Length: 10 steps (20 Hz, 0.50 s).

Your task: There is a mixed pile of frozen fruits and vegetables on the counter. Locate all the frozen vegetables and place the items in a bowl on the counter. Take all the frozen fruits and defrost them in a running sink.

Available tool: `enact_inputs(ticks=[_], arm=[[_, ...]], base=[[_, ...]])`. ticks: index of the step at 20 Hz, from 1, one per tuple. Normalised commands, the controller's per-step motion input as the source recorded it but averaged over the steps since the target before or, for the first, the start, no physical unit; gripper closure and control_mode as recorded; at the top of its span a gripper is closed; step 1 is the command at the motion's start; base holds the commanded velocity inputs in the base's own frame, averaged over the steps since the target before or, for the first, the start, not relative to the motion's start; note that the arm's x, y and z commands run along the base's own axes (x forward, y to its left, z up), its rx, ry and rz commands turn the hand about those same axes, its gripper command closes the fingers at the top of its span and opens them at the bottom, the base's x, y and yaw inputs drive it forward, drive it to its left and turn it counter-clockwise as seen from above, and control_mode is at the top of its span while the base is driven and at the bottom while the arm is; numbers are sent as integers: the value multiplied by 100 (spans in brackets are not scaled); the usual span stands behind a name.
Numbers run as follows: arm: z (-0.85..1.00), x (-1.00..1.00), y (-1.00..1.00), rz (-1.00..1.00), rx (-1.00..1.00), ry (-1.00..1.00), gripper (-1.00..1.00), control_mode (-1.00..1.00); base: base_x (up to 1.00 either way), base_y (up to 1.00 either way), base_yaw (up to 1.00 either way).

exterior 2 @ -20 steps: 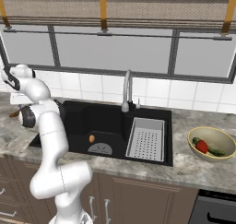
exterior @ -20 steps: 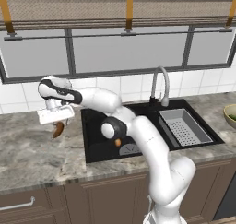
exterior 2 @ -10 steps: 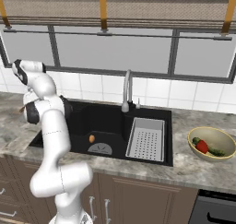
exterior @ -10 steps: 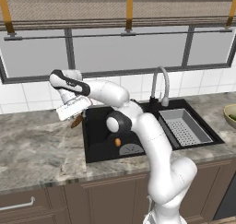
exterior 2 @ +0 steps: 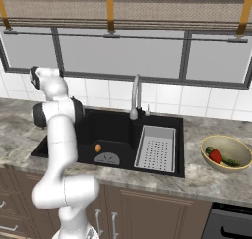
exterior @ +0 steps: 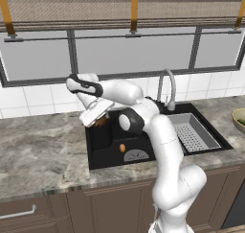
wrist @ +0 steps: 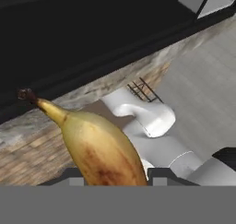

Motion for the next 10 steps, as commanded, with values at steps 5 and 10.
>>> enact_inputs(ticks=[5,10], arm=[[-23,-64,-89,0,4,-9,100,-100],[-26,-19,-57,-2,21,-46,100,-100]], base=[[0,0,0],[0,0,0]])
